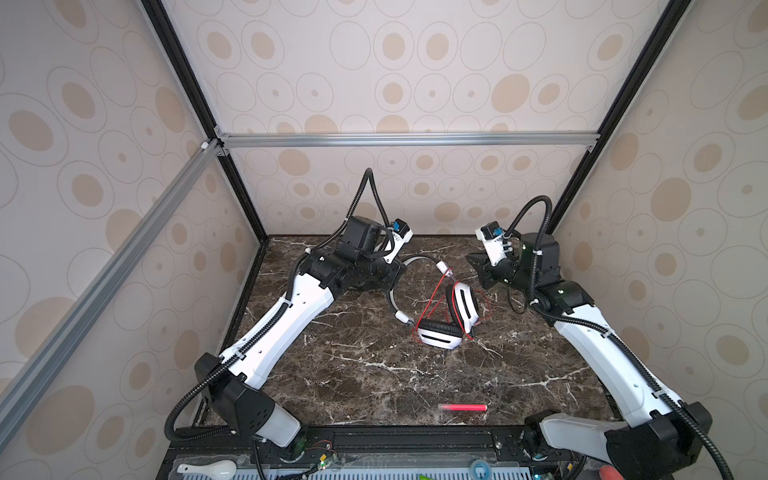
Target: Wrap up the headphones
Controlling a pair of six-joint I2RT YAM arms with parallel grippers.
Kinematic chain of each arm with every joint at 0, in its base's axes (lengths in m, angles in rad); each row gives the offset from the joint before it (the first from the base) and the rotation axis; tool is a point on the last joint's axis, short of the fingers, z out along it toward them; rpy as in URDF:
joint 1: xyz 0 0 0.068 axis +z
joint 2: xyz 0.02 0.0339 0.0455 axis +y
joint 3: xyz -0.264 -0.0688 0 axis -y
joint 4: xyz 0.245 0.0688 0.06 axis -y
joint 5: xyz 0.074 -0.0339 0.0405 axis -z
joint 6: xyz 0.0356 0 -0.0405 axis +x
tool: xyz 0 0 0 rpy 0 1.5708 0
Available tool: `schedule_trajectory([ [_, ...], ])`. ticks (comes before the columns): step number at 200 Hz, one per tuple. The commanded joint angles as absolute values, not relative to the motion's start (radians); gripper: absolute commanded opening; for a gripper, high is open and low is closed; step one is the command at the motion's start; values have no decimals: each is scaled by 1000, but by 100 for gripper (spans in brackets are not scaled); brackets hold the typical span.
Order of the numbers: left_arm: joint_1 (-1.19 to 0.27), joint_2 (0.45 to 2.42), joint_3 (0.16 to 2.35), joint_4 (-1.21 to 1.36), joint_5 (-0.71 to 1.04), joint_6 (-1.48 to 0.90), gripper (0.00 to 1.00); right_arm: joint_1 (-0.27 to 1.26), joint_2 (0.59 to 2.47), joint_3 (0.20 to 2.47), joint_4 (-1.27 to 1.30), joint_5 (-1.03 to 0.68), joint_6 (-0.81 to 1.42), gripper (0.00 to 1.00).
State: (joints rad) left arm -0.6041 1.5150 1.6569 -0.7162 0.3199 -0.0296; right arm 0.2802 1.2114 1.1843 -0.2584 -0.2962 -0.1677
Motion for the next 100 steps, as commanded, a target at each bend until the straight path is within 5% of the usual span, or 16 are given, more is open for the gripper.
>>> schedule_trajectory([
  [1,-600,1506,1718,-666,352,-53,0,253,1178,1155,-191,-310,-119,7],
  [24,-601,1506,1714,-666,348,-49,0,252,1186,1166,-219,-317,-134,7],
  [54,-597,1504,1727,-683,332,-37,0,247,1183,1155,-236,-427,-149,41],
  [100,-595,1505,1757,-682,365,-64,0,195,1131,1026,-219,-427,-64,57],
])
